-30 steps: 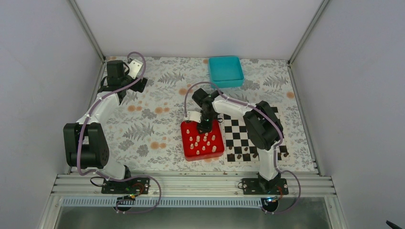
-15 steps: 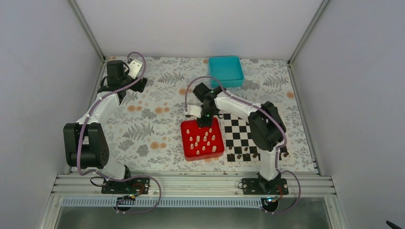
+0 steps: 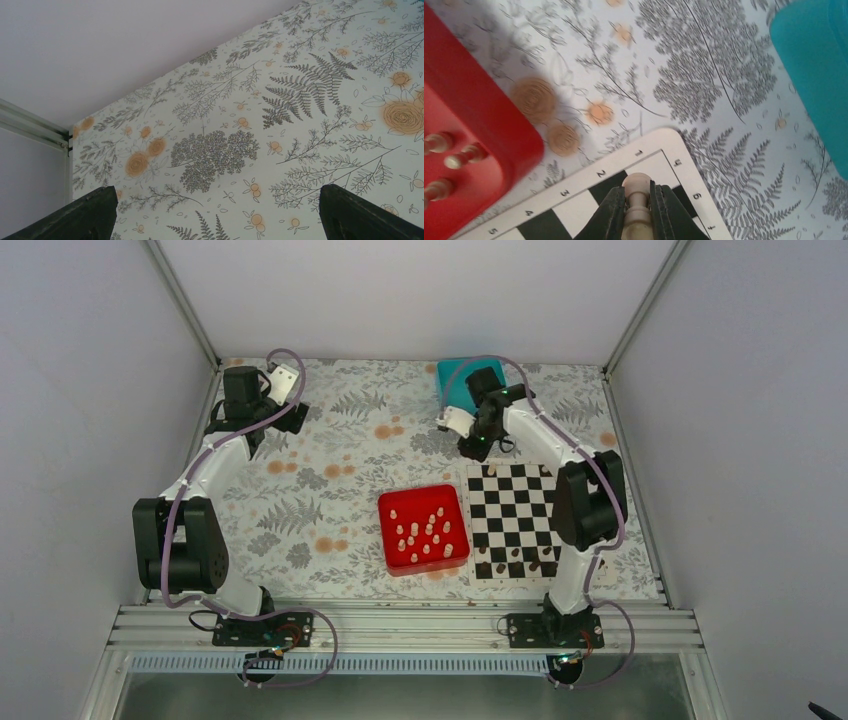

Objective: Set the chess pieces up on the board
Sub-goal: Place the chess piece on the chessboard.

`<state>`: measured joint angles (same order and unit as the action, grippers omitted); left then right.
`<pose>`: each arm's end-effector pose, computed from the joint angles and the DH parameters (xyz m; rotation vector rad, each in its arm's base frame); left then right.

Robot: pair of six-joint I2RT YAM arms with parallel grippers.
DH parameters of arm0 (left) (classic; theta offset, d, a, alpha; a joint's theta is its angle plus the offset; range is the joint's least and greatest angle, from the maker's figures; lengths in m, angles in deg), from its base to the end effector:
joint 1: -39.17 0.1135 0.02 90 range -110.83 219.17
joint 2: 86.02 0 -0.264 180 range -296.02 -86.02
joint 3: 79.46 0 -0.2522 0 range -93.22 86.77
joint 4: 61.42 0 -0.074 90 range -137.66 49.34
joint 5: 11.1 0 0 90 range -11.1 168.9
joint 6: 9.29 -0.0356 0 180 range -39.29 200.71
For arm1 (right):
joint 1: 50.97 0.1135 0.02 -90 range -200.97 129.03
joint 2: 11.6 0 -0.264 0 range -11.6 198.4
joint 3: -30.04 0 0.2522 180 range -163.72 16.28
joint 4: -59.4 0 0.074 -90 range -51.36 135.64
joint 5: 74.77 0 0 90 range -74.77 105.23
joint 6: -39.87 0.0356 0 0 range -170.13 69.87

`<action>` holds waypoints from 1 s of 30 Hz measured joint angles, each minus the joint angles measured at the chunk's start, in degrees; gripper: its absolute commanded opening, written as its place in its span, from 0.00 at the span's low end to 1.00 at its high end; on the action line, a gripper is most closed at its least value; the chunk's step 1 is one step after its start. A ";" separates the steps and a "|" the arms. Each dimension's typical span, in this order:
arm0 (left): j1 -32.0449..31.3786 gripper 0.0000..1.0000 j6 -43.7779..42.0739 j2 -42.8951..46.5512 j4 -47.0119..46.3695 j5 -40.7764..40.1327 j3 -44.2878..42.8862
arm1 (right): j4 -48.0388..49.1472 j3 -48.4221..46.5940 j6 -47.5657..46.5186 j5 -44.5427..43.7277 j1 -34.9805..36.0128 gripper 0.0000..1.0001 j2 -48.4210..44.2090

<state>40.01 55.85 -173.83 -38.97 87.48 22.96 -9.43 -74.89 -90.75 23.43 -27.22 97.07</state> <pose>0.3501 -0.0002 0.2736 0.5296 2.0691 0.1033 0.3539 0.1613 0.2429 -1.5267 2.3676 0.1364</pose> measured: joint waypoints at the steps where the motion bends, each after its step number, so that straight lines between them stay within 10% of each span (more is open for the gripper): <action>1: 0.00 1.00 0.00 0.00 0.00 0.00 0.00 | 0.00 0.00 -0.13 -0.02 -0.74 0.06 0.35; 30: 0.00 1.00 0.00 0.00 0.00 0.00 0.00 | 4.09 2.05 -1.81 -5.75 -3.28 0.07 8.85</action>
<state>40.01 55.85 -173.83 -38.97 87.48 22.96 -5.34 -72.84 -92.57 17.69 -30.50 105.92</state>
